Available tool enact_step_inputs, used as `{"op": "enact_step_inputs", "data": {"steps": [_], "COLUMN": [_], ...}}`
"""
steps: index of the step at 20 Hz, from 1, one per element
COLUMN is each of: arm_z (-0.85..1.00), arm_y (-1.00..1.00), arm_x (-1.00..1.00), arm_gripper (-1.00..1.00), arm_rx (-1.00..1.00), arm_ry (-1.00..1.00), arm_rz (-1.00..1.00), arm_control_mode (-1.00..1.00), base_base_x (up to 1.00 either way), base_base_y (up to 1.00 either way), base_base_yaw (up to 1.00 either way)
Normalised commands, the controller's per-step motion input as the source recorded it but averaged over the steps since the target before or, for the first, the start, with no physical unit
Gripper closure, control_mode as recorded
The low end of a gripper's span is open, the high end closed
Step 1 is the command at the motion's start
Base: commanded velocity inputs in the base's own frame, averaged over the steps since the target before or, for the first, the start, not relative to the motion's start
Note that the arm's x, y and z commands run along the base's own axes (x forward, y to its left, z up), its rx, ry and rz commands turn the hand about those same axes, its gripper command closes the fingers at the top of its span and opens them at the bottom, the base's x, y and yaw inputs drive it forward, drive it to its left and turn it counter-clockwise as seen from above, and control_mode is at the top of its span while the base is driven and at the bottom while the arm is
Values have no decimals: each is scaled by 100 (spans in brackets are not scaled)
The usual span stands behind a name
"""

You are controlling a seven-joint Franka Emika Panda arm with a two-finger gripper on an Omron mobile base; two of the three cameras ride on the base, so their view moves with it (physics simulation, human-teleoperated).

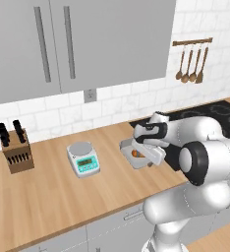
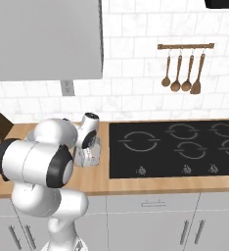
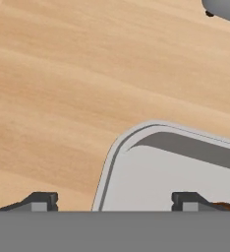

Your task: Take the meat container that has the chicken drumstick and place it on the second highest rack of the freezer. Then take the vegetable container that has the carrot and broccoli and place it on the highest rack of the freezer.

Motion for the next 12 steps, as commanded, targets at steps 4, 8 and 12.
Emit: {"op": "enact_step_inputs", "data": {"steps": [4,8,12], "arm_z": [0,-14,-24], "arm_y": [0,0,0], "arm_x": [0,0,0], "arm_gripper": [100,100,100], "arm_rx": [0,0,0], "arm_ry": [0,1,0], "arm_rz": [0,0,0], "arm_control_mode": [-100,-100,-100], "base_base_x": [0,0,0], "base_base_y": [0,0,0], "base_base_yaw": [0,0,0]}}
